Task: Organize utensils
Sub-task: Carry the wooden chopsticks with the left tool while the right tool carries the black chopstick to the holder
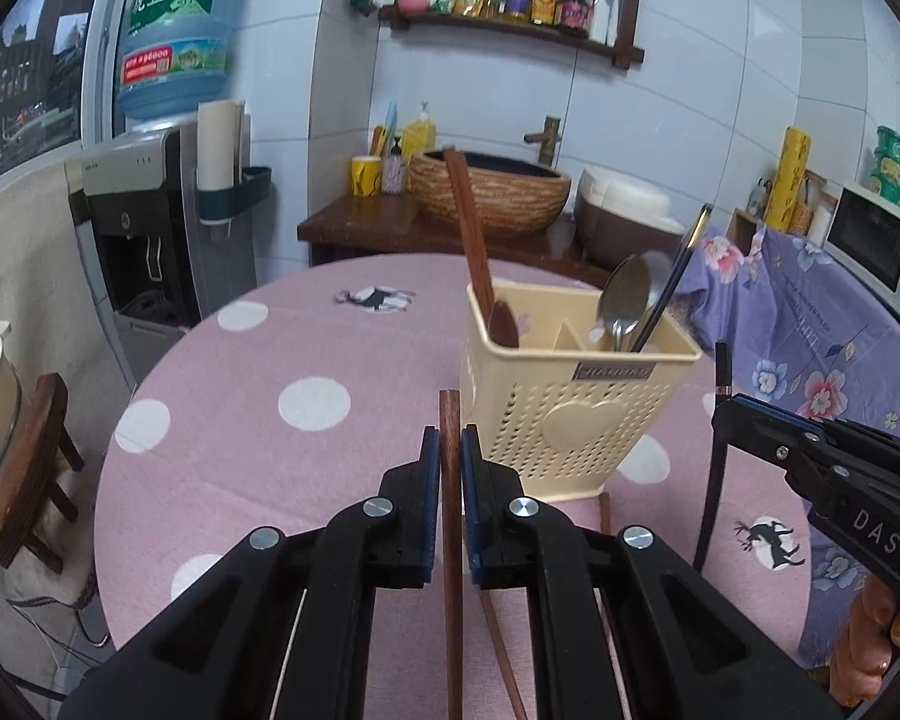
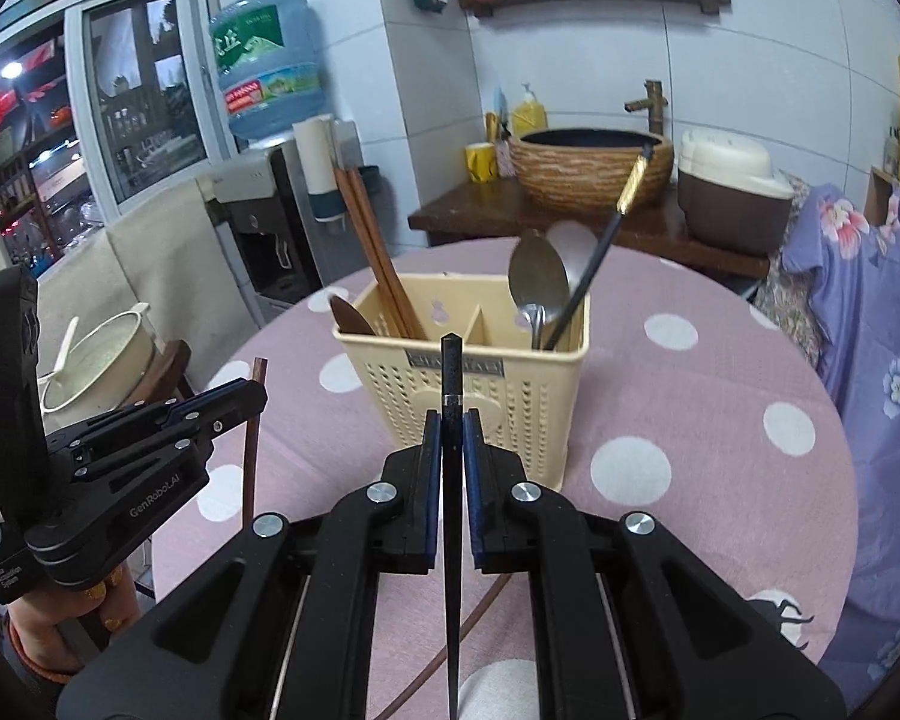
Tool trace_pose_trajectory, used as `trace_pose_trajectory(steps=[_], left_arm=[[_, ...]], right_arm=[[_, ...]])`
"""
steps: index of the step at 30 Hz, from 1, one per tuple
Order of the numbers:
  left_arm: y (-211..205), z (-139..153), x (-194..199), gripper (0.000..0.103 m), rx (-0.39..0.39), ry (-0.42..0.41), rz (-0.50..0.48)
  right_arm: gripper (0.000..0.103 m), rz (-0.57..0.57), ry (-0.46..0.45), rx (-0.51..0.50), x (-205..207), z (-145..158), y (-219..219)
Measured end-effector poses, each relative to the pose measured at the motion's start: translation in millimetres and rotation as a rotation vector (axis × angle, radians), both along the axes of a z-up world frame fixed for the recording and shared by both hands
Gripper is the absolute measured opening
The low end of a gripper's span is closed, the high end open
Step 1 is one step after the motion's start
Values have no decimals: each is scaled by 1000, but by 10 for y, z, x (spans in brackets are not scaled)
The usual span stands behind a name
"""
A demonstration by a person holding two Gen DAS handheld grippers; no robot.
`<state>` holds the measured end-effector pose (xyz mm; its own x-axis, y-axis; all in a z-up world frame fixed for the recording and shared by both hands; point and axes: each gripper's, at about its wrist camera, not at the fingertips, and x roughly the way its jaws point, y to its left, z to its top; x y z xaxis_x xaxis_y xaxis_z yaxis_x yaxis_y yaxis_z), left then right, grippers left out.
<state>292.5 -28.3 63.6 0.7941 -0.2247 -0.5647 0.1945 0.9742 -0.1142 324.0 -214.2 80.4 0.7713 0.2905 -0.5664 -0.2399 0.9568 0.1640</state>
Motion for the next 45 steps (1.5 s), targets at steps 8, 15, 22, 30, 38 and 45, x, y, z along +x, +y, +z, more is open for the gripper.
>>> trace_pose_trajectory(steps=[8,15,22,30,38,45], left_arm=[[19,231,-118,8,-2,-57,-12],[39,321,-146,8,0,-81,-8],[33,435,-160,8,1,-106,-14],[19,550,-167,8,-3,-132,-20],[39,734,-182,8,-16,-149,-51],[25,1170,-220,8,-14,-224,-72]], right_arm=[[8,40,-31,-7,-70,230,100],[8,46,-47,-18,-59,330,151],[8,55,-71,-19,-58,442,148],[8,63,-87,-24,-57,563,157],[8,81,-72,9,-17,686,121],[8,78,-107,32,30,1054,38]])
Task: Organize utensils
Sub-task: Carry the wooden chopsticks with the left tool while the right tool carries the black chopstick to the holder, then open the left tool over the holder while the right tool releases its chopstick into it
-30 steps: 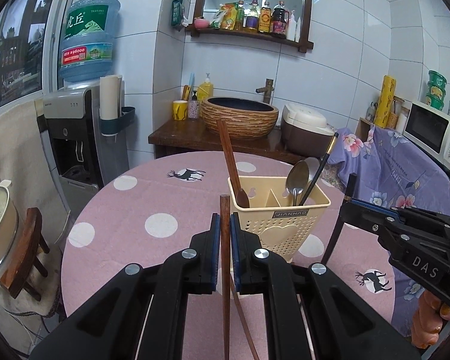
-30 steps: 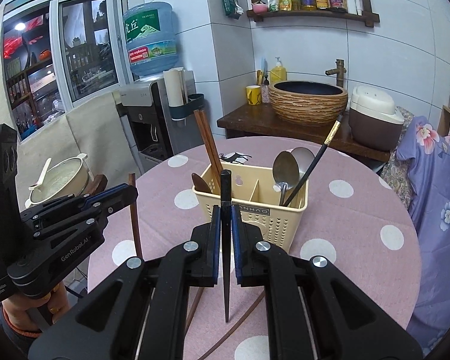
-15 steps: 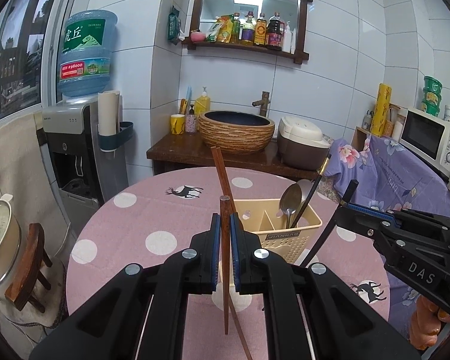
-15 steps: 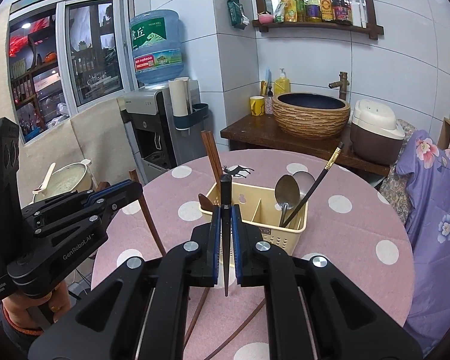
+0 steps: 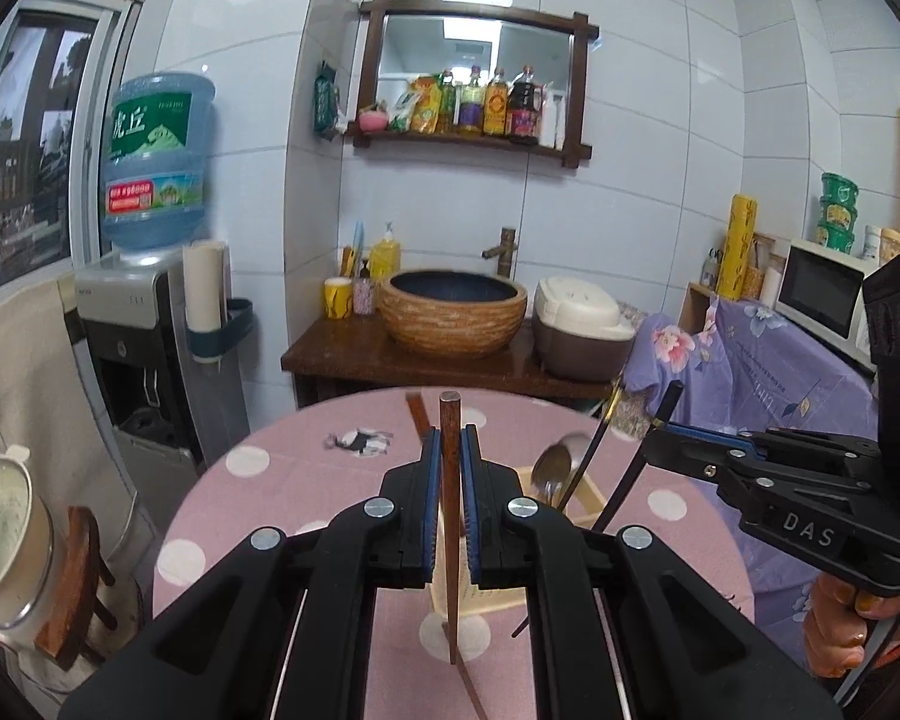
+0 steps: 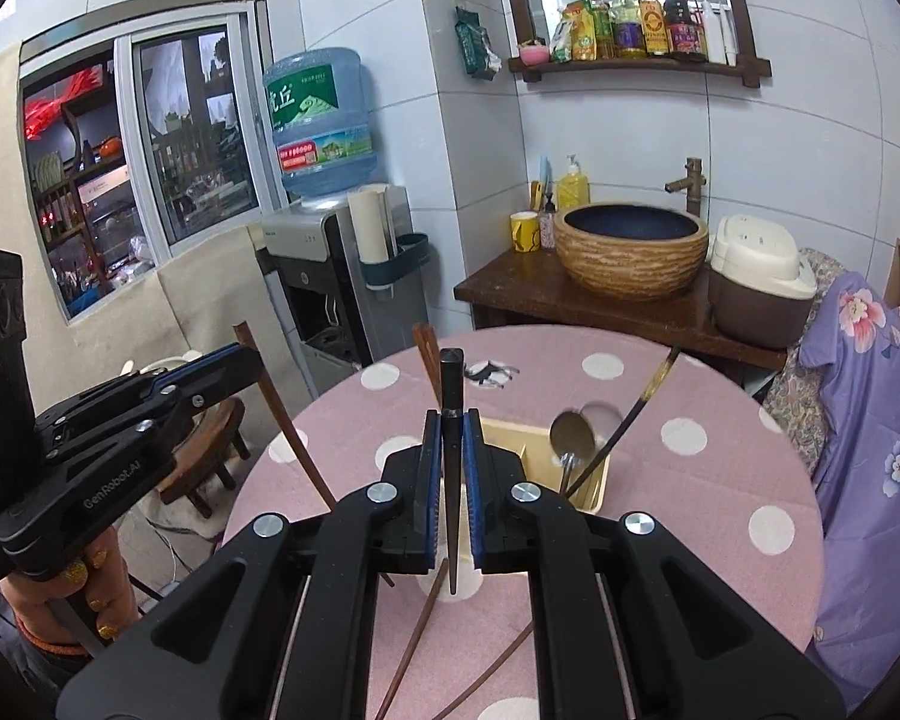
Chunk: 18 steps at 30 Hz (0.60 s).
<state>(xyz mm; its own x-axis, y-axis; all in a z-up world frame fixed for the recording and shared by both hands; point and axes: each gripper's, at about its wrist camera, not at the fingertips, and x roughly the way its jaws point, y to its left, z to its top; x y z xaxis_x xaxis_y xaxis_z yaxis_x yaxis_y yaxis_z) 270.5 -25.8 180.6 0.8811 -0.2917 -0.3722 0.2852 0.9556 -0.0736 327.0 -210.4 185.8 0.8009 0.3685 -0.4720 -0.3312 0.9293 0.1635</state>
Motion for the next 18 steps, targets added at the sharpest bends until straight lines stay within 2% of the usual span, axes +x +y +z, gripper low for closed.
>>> trace_pose_trajectory(steps=[6,10,14,18], left_arm=[[-85,523,112,8,-33,-74,-14],[-150,738,276,8,-65,-104,2],[-283,659,525,8,-65,-98,31],[-357,346,704,8,-63,-52,50]], right_arm=[[8,-34,-60,5,126,493,-65],[8,-90,-115,-23,243,722,-85],[8,-131,-130,-63,422,699,-61],[8,-151,-90,-91,603,412,-29]])
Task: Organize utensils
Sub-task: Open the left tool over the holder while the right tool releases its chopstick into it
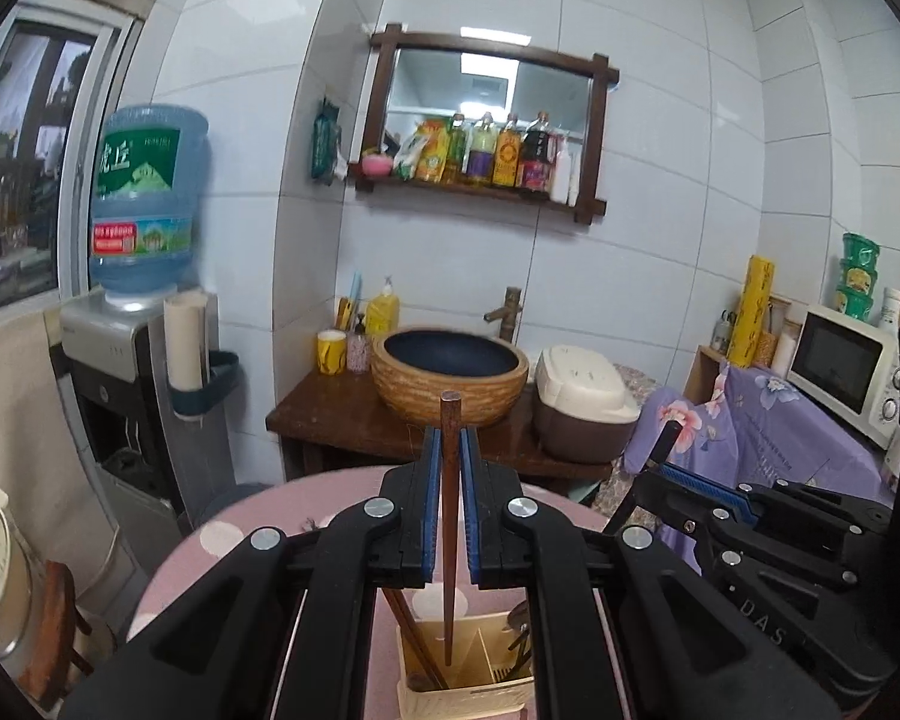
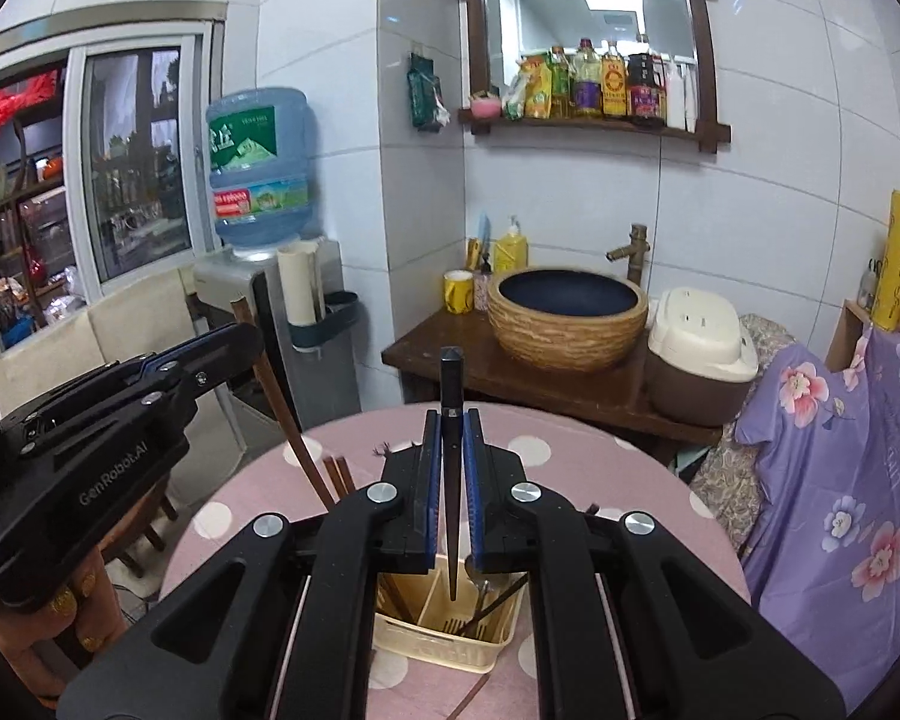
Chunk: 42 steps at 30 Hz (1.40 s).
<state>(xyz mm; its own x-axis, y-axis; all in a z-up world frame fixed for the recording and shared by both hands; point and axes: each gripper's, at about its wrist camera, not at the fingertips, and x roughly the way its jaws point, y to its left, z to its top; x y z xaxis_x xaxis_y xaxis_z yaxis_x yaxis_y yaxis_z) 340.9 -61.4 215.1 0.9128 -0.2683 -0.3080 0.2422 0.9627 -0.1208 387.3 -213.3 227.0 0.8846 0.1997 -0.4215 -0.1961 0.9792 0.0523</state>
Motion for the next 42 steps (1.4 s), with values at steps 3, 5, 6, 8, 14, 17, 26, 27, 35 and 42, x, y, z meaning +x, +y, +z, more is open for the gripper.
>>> trace_pose_trajectory(steps=[3,5,6,8,14,17,26,27,35,42], left_arm=[[-32,-218,52,8,3,38,-5],[-62,-362,75,8,6,64,-14],[-75,-432,87,8,9,77,-17],[-100,-557,116,8,21,102,-22],[-124,-794,211,8,33,163,-29],[-129,-875,239,8,37,181,-28],[-101,-885,193,11,42,174,-38],[-101,-885,171,19,43,170,-39],[25,-875,-104,58,19,130,-39],[196,-975,-384,68,49,110,22]], right_arm=[[8,-7,51,3,126,-259,-6],[8,-3,74,6,174,-376,8],[8,-2,90,6,196,-448,16],[8,1,112,7,230,-560,22],[8,-5,155,15,296,-781,-11],[8,-10,151,11,300,-831,-31],[9,-14,130,31,272,-781,-59],[11,-14,121,37,250,-769,-68],[44,-28,43,26,-2,-700,-117],[47,-68,1,20,-329,-772,-182]])
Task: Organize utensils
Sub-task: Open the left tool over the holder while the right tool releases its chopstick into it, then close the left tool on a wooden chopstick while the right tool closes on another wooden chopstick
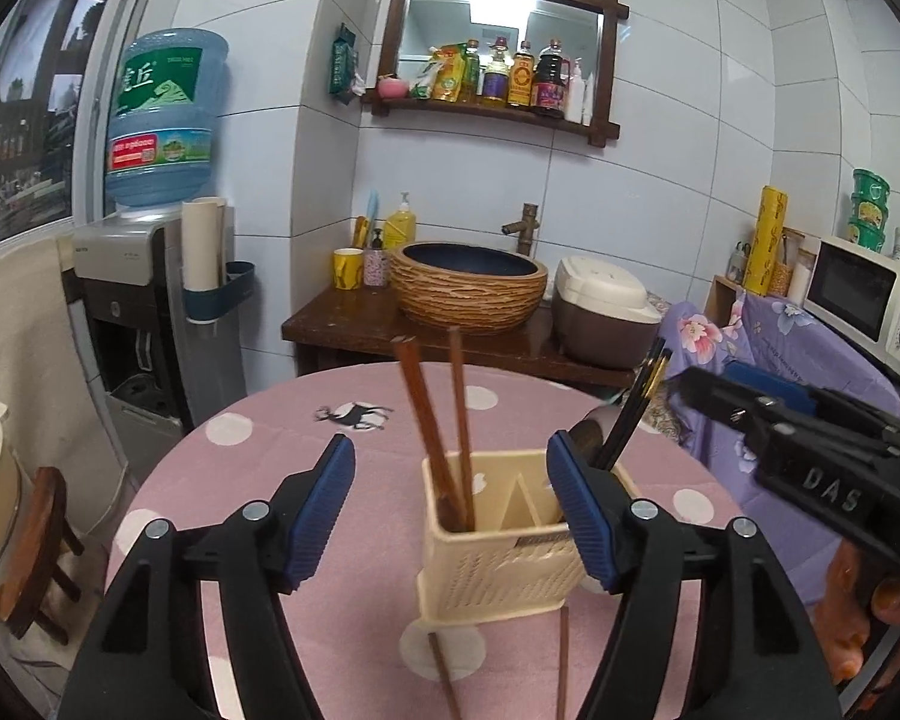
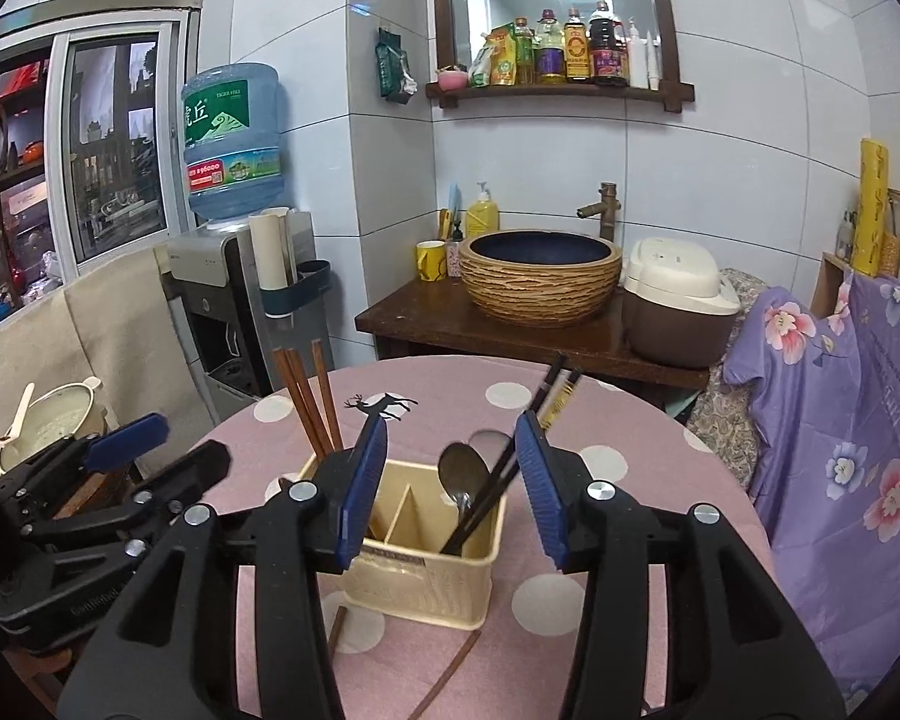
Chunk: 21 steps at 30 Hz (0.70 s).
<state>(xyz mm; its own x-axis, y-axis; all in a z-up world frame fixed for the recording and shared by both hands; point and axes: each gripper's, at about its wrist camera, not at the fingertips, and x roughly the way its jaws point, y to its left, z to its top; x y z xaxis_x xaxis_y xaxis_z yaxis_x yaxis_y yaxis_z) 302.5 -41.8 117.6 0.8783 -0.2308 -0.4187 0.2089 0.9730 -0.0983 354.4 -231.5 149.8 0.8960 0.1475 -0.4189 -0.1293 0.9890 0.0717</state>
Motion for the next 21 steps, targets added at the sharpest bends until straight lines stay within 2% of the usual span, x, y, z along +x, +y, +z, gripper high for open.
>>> trace_pose_trajectory(steps=[6,13,18,21], left_arm=[[130,-405,-202,69,38,80,30],[74,-987,-280,67,39,221,16],[-56,-1432,-147,50,55,351,-8],[-123,-1578,-78,45,72,393,-19]], right_arm=[[47,-22,36,-27,-264,-323,2],[47,-59,209,0,-283,-1044,-31],[47,-108,306,41,-288,-1501,-116],[47,-121,338,50,-309,-1660,-147]])
